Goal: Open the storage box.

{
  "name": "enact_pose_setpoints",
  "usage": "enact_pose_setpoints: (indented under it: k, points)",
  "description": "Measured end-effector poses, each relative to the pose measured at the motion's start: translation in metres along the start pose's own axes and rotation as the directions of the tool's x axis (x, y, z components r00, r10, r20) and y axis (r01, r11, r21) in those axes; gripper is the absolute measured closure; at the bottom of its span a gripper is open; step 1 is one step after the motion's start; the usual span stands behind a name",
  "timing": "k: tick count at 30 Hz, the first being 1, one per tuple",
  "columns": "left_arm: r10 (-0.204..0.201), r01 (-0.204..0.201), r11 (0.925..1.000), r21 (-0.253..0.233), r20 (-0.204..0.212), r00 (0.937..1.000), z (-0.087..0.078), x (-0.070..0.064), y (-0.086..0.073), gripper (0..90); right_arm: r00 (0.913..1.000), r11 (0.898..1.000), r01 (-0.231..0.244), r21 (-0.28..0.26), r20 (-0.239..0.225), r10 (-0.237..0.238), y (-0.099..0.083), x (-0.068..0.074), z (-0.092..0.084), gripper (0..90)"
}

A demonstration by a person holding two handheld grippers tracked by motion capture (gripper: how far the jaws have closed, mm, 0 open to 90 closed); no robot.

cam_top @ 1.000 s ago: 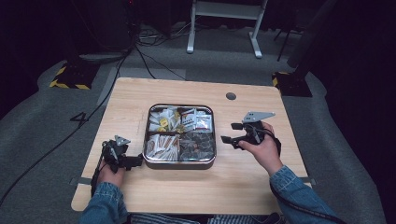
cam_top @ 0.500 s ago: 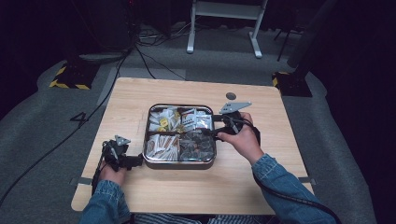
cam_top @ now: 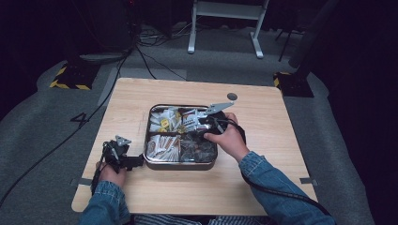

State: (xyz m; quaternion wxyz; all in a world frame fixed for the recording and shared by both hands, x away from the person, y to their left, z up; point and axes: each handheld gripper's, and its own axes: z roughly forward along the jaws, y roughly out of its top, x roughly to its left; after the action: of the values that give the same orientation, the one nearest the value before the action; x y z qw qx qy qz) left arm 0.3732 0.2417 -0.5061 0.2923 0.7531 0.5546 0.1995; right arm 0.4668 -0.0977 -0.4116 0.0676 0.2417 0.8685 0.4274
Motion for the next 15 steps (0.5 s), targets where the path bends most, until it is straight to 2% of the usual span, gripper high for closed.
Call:
enact_pose_setpoints:
  k: [1,6,7,15]
  points:
    - [-0.001,0.001,1.0000,0.001,0.000,1.0000,0.000,0.000,0.000,0.0,0.9999,1.000,0.011,0.009,-0.005,-0.011,0.001,0.002,0.009,27.8]
    - [-0.005,0.005,1.0000,0.003,-0.001,1.0000,-0.001,-0.001,-0.001,0.0,0.9995,1.000,0.016,0.021,-0.028,-0.016,0.002,0.006,0.023,31.9]
    - [0.005,-0.005,1.0000,0.001,0.004,1.0000,-0.001,0.000,-0.002,0.0,0.9993,0.999,0.018,0.029,-0.032,-0.017,0.001,0.006,0.029,33.2]
    - [0.014,-0.014,0.9999,0.001,0.017,0.9998,-0.002,0.001,-0.002,0.0,0.9995,0.999,0.013,0.045,-0.030,-0.012,0.005,0.007,0.043,38.5]
